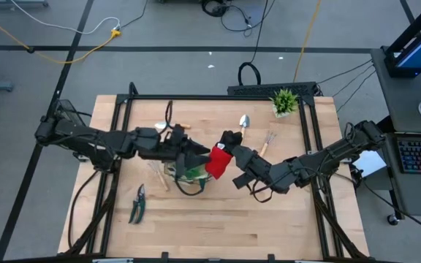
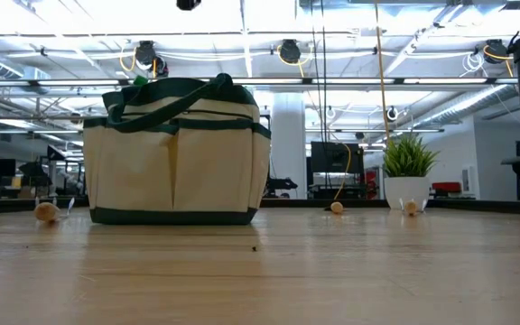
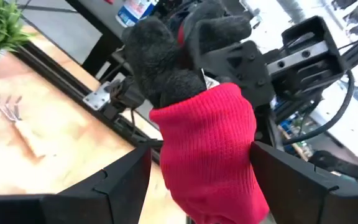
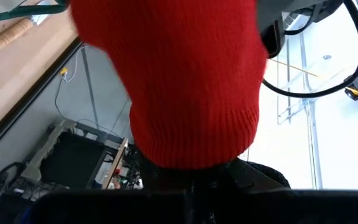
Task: Pick & Place Garden tools in Gardening bag
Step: Put the red gloves into the brown gardening bag
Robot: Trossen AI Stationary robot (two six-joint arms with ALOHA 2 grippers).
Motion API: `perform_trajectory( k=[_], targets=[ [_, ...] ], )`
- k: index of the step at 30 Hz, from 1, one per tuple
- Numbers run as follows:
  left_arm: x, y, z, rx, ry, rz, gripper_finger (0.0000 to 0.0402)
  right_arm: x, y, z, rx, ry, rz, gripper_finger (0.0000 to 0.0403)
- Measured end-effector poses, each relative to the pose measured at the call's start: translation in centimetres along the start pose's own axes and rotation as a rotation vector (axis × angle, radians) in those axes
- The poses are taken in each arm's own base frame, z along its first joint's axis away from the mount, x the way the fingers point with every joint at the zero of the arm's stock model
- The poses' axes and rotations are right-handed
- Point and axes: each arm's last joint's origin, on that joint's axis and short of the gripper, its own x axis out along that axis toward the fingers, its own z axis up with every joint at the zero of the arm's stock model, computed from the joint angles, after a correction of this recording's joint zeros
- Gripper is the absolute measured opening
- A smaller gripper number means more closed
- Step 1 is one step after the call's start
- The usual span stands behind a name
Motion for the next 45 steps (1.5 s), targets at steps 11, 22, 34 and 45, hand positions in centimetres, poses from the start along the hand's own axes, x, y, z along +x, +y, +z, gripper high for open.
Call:
perform_trajectory(
  k=[11,22,34,45],
  targets=[
    [1.1,0.4,0.0,-0.054,-0.008,-0.054,0.0280,0.2,0.2,-0.1,0.015,0.003,0.008,0.0010],
    [2.8,1.3,-0.9,-0.127,0.034,-0.077,0.0280,1.4,1.4,0.9,-0.024,0.014,0.036,0.0011],
    [3.5,3.0,0.3,-0.194,0.030,-0.094,0.0280,1.5,1.4,1.0,-0.028,-0.007,0.031,0.0011],
    [4.0,3.5,0.1,-0.234,0.096,-0.136,0.0198,1.5,1.4,1.1,-0.032,-0.042,0.024,0.0011]
  ],
)
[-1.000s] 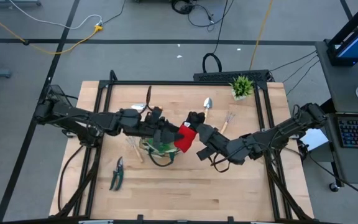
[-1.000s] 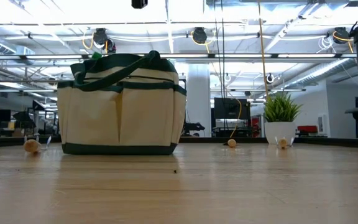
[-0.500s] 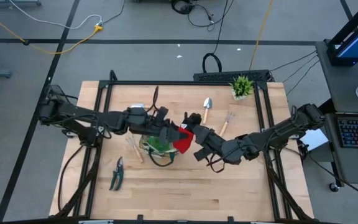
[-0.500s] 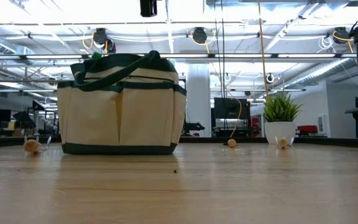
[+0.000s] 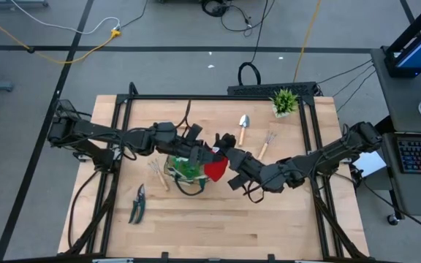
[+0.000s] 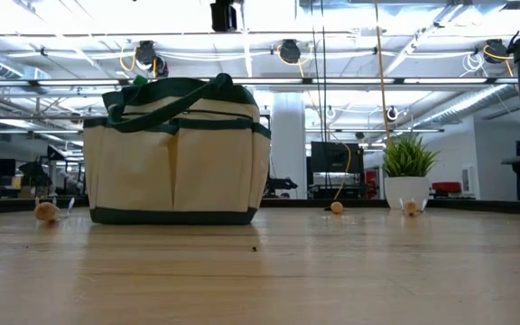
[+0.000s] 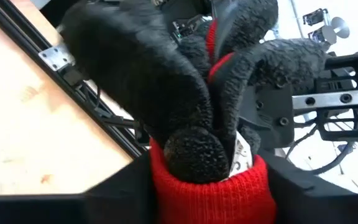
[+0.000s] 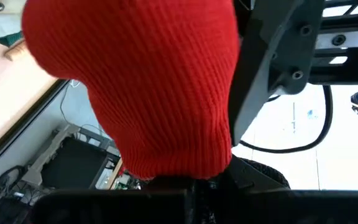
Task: Pick & Place Garden tools in Gardening bag
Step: Put the red gloves into the brown gardening bag
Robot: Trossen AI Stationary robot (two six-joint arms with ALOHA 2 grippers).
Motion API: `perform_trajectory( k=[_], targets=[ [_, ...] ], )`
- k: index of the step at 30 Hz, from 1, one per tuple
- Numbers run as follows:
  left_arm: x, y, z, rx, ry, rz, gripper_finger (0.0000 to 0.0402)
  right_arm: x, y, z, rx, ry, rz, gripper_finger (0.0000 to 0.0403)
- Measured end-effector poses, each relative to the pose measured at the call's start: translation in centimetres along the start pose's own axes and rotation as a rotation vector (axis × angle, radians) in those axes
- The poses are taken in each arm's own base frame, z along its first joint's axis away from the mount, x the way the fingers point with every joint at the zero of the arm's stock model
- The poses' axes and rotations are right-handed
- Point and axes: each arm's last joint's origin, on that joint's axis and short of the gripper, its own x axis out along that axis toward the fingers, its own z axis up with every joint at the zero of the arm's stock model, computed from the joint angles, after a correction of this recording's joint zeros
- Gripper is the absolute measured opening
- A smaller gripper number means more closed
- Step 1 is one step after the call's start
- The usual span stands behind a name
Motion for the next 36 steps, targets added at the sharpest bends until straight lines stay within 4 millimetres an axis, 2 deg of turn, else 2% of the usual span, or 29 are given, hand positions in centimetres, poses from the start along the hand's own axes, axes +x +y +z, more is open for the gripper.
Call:
perform_trajectory(
  k=[5,6,10,23,28,36],
  targets=[
    [0.1,0.2,0.1,0.017,0.026,-0.011,0.0084,0.0,0.0,0.0,-0.002,-0.014,-0.002,0.0011],
    [0.0,0.3,0.2,0.025,0.033,-0.017,0.0075,0.0,0.0,0.0,-0.001,-0.014,-0.002,0.0011],
    [0.0,0.3,0.2,0.055,0.043,-0.024,0.0075,0.0,0.0,0.0,0.023,-0.014,-0.005,0.0022],
    [0.0,0.9,0.2,0.052,0.076,0.019,0.0075,-0.6,-0.1,0.3,0.257,0.017,-0.003,0.0112],
    [-0.4,1.5,1.0,0.081,0.058,0.043,0.0075,-0.9,-0.1,0.4,0.271,0.025,-0.003,0.0135],
    [-3.1,1.4,3.6,0.195,-0.076,0.203,0.0075,-1.0,-0.1,0.3,0.368,0.079,-0.001,0.0138]
  ],
)
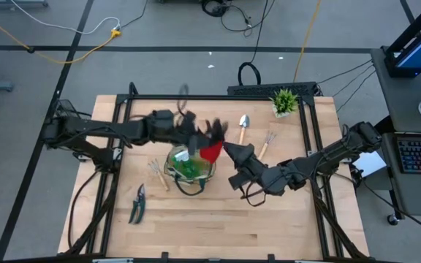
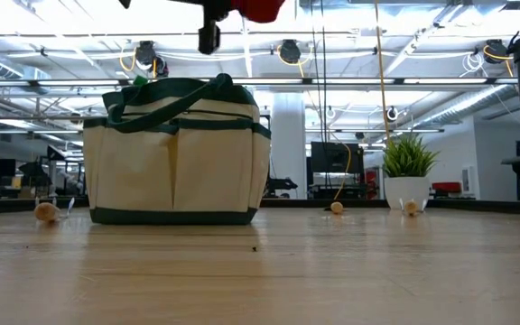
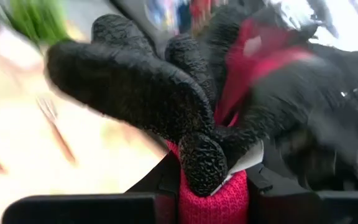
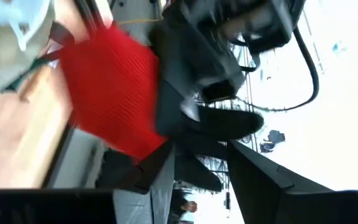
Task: Pick & Place Garden tools in Gardening bag
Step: Put the red gloves into the brown gardening bag
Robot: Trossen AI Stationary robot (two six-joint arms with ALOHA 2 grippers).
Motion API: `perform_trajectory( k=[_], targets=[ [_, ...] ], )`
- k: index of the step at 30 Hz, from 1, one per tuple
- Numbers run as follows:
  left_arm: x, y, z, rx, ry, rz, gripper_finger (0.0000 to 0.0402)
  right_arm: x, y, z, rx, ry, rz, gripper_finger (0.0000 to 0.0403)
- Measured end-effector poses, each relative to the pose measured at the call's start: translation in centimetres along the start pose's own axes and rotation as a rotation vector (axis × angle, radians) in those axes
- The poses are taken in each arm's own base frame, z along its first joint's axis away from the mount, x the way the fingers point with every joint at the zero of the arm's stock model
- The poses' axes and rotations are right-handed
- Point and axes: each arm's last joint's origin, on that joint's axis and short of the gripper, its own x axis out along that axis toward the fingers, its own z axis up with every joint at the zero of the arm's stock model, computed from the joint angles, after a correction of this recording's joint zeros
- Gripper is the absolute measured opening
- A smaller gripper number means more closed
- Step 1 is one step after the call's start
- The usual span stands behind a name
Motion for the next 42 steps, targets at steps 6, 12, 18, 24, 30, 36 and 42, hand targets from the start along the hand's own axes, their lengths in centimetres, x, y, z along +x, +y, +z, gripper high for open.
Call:
perform_trajectory(
  k=[6,12,18,24,30,36,42],
  targets=[
    [-2.7,-1.0,2.0,0.141,-0.132,0.061,0.0075,0.0,0.0,-0.1,0.130,0.010,-0.002,0.0135],
    [-3.6,-3.5,0.4,0.323,-0.128,0.066,0.0075,0.0,-0.1,-0.5,0.302,0.165,-0.044,0.0135],
    [-3.0,-5.9,-4.2,0.508,-0.099,0.208,0.0075,-0.1,-0.1,-0.9,0.373,0.278,-0.086,0.0135],
    [-2.6,-6.6,-7.5,0.574,-0.087,0.369,0.0075,-0.1,-0.1,-0.9,0.383,0.278,-0.088,0.0134],
    [-1.4,-6.0,-10.1,0.569,-0.073,0.490,0.0075,-0.1,-0.1,-0.9,0.413,0.280,-0.093,0.0134],
    [0.3,-4.7,-12.3,0.570,-0.063,0.581,0.0075,-0.1,-0.1,-0.9,0.410,0.280,-0.092,0.0134],
    [1.3,-3.6,-13.3,0.578,-0.061,0.641,0.0075,-0.1,-0.1,-0.9,0.409,0.280,-0.092,0.0134]
  ],
)
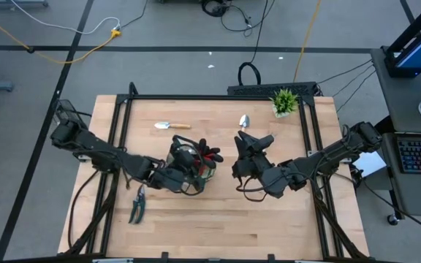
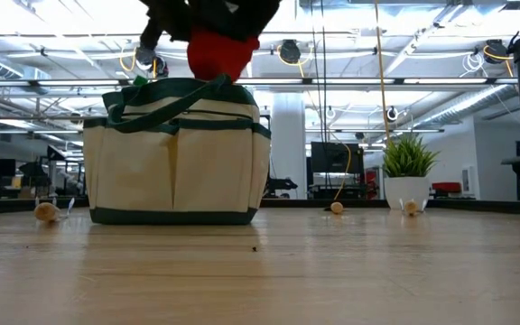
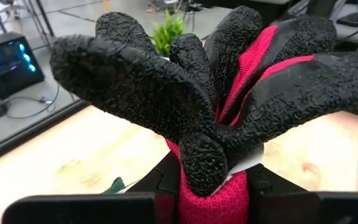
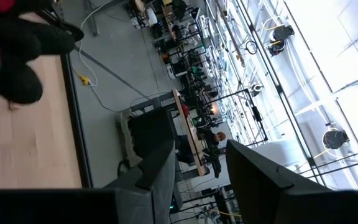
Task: Pick & Place Garden tools in Gardening bag
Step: Put the red gloves into the brown gardening bag
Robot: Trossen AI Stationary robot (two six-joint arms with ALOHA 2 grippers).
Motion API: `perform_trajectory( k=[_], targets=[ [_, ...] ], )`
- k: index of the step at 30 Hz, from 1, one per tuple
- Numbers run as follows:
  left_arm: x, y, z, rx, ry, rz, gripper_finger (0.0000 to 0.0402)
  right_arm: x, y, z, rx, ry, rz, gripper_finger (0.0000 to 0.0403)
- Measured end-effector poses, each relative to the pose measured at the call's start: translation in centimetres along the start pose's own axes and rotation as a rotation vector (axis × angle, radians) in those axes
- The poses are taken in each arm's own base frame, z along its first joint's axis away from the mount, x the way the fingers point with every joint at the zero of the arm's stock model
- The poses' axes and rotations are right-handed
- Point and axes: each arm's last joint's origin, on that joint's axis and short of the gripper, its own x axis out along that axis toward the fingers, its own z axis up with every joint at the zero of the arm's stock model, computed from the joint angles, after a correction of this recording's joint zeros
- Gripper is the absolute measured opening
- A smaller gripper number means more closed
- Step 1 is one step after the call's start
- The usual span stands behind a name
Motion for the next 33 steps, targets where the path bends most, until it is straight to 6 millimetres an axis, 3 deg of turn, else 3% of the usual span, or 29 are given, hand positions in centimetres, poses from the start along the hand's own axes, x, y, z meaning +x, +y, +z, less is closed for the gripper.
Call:
perform_trajectory(
  k=[16,21,33],
  targets=[
    [0.7,0.3,-1.5,-0.001,0.049,0.083,0.0076,0.0,0.0,0.0,0.000,0.000,0.000,0.0134],
    [0.8,0.3,-1.5,-0.001,0.049,0.085,0.0103,0.0,0.0,0.0,0.000,0.000,0.000,0.0134],
    [0.8,0.4,-1.5,0.001,0.050,0.085,0.0111,0.0,0.0,0.0,0.000,0.000,0.000,0.0134]
  ],
)
